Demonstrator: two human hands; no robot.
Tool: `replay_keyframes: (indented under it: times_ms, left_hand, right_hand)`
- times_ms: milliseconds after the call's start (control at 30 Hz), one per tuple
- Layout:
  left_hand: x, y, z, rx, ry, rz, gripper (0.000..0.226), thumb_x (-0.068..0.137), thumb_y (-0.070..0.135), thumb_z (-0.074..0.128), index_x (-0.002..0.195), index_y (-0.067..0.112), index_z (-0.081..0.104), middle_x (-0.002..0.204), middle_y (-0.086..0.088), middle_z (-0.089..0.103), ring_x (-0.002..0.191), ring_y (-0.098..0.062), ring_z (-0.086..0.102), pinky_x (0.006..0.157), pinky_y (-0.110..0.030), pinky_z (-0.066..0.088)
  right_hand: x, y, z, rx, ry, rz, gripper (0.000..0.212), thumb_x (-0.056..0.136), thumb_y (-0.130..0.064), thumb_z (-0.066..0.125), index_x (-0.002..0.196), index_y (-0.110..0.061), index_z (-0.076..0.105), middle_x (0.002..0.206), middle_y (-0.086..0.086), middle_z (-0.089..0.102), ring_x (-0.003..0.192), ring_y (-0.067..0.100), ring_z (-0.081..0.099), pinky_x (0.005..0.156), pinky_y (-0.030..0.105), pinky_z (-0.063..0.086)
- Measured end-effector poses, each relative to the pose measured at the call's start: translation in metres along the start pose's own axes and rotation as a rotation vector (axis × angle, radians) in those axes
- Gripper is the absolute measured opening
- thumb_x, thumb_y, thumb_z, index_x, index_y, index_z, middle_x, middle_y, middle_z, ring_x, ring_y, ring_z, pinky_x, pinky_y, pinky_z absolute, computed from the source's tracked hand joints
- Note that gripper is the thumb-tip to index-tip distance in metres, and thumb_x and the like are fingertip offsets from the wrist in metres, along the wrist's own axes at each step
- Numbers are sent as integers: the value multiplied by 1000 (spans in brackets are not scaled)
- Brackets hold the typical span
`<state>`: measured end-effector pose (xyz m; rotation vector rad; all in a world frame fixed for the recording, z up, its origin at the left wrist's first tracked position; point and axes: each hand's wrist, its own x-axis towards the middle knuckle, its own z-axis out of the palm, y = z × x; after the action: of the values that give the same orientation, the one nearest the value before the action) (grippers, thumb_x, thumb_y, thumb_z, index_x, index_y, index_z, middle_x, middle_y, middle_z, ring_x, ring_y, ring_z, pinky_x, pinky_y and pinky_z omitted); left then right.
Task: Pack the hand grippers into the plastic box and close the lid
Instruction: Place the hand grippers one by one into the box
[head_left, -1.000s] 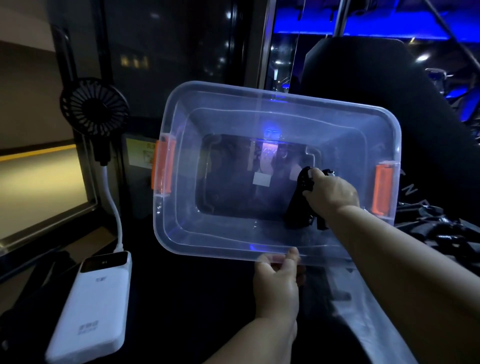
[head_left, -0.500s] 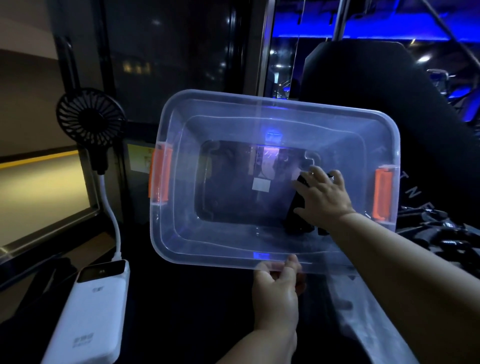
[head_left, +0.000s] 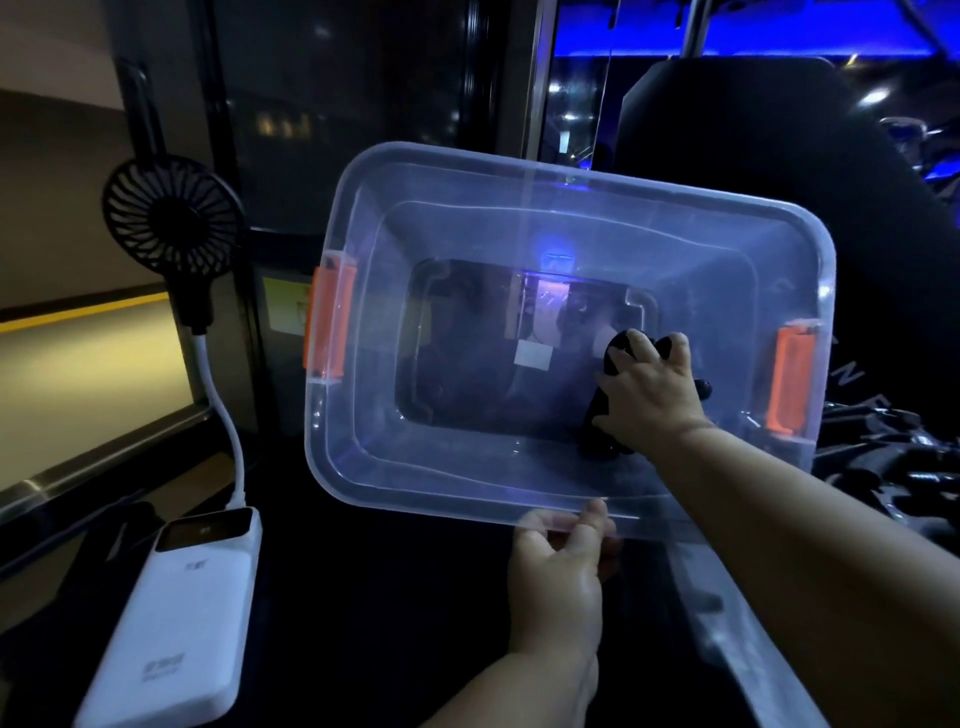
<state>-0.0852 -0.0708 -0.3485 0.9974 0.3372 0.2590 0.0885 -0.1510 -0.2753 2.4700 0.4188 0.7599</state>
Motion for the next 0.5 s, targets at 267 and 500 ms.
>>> replay_keyframes:
  times_ms: [267,500]
  left_hand:
    - [1,-1,-1,16,4,-3,22,85,24,69,86,8,54,71,-2,73,76,-20,67,80,-40,55]
    - [1,4,-2,39,-1,-29,22,85,26,69,87,9,55,83,-11,71,76,-22,64,71,-36,54]
  right_hand:
    - [3,-1,-1,24,-24,-6,46,81,-57,51,115,-31,65,131,-2,46,131,24,22,102,55,19]
    - [-3,5,-19,178,29,30,61,81,-72,44,130,-37,51,148,-1,31,141,22,12,108,49,18]
